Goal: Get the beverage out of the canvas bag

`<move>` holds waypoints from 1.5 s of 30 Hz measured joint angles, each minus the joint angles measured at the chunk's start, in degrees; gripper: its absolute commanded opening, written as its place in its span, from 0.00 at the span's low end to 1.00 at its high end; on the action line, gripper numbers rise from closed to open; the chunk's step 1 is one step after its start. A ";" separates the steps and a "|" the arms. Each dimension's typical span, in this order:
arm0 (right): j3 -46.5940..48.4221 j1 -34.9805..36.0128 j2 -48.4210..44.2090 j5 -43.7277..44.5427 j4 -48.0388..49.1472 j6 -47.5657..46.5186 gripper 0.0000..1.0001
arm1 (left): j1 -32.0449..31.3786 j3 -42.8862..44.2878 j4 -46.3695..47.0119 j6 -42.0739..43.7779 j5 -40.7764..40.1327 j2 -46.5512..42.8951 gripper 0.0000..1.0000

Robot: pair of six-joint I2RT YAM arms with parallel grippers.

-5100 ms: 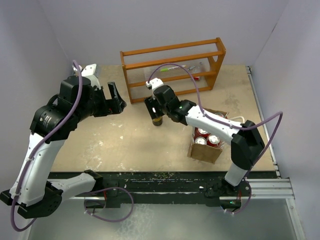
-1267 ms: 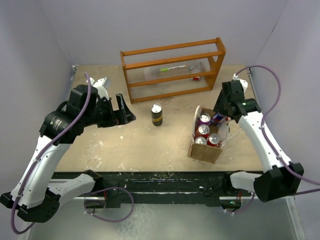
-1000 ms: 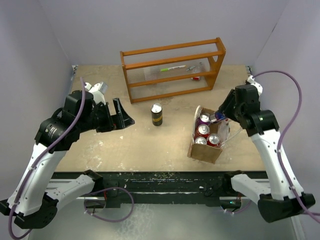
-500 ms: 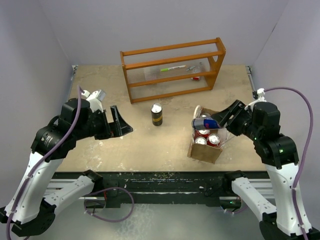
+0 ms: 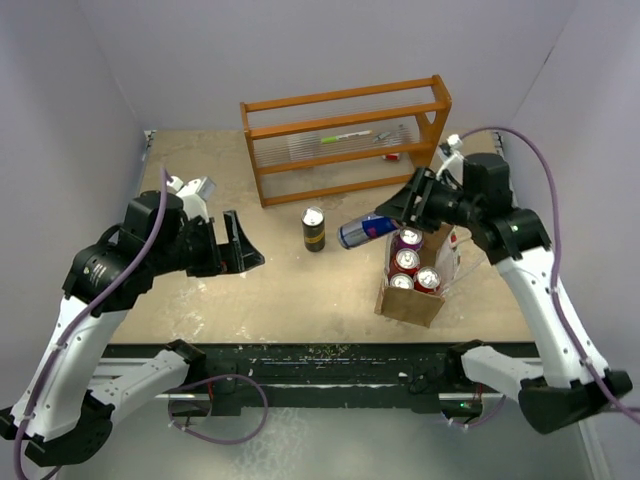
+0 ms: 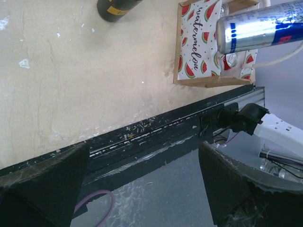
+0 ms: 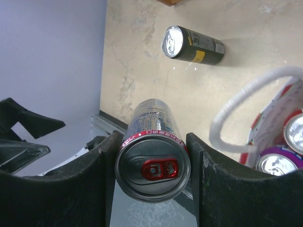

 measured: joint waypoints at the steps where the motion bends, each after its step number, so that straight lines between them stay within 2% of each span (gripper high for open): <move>1: 0.79 1.16 1.84 0.39 0.37 -0.07 0.12 | 0.00 0.61 -0.28 0.37 -0.22 0.50 0.99; 6: 10.91 8.07 13.20 6.32 -1.51 -2.89 0.11 | 0.00 3.58 -0.90 2.49 -1.75 3.34 0.99; 11: 22.88 10.25 23.47 13.51 -5.99 -8.68 0.10 | 0.00 5.35 -1.20 4.24 -4.04 5.27 0.99; 15: 27.39 12.33 28.92 22.67 -10.08 -13.55 0.10 | 0.00 6.62 -1.73 5.57 -6.10 6.25 0.99; 21: 26.73 17.42 33.59 32.81 -12.37 -16.00 0.11 | 0.00 7.89 -1.62 7.48 -8.07 9.60 0.99; 30: 20.17 22.71 40.74 45.22 -6.69 -6.73 0.12 | 0.00 7.98 0.37 7.96 -9.20 13.64 0.99; 36: 15.30 23.15 43.60 48.70 -0.74 -5.38 0.12 | 0.00 8.00 0.85 7.96 -9.60 13.86 0.99; 45: 15.21 24.24 43.95 52.19 2.64 -4.94 0.11 | 0.00 8.33 0.50 7.87 -10.58 13.86 0.99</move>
